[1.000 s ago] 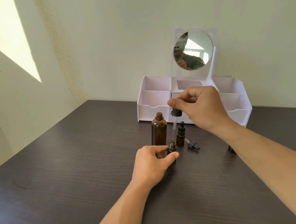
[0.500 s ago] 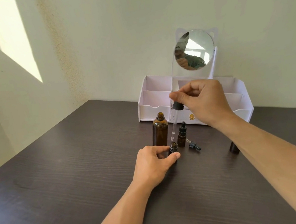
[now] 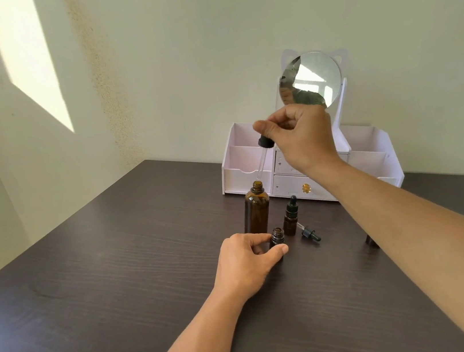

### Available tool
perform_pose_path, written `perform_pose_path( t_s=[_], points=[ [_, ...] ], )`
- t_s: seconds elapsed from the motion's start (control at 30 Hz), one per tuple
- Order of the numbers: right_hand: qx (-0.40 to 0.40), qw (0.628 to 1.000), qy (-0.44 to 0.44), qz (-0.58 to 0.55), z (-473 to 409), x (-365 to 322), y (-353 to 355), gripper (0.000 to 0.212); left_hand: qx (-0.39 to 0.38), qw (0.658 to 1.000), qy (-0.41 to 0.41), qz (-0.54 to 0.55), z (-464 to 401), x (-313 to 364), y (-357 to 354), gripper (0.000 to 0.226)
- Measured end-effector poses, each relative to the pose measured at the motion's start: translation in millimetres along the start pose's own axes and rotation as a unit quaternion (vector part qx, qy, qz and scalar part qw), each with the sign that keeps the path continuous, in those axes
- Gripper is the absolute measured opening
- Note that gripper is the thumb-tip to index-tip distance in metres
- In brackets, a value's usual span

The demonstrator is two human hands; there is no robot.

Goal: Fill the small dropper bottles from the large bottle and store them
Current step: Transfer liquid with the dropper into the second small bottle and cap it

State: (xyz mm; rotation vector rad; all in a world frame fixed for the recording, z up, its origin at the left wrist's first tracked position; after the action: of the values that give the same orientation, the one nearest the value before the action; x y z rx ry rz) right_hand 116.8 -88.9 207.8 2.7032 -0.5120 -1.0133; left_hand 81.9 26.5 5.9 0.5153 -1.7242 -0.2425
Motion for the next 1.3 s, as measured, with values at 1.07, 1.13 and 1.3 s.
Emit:
perform_pose_path(
  t_s=[1.07, 1.13, 1.3],
  points=[
    [-0.097, 0.987, -0.129, 0.005, 51, 75, -47, 0.022, -0.002, 1.0, 0.002, -0.011, 0, 2, 0, 0.056],
    [-0.09, 0.988, -0.122, 0.004, 51, 73, -46, 0.019, -0.003, 1.0, 0.002, -0.011, 0, 2, 1, 0.056],
    [-0.062, 0.993, -0.103, -0.006, 49, 70, -44, 0.017, -0.001, 1.0, 0.002, -0.011, 0, 2, 1, 0.056]
  ],
)
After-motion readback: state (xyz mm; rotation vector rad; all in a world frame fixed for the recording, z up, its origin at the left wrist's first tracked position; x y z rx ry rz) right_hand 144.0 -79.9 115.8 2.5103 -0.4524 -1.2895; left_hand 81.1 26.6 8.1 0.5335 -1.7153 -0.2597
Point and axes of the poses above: each hand's wrist, its own z-axis away from the middle knuckle, its own y-axis out of the back of the hand, x = y × z, the point moved 10 cm from there along -z, towards the middle knuckle, and after that the axes turned 4 degrees about y, right-handed, at the moved point
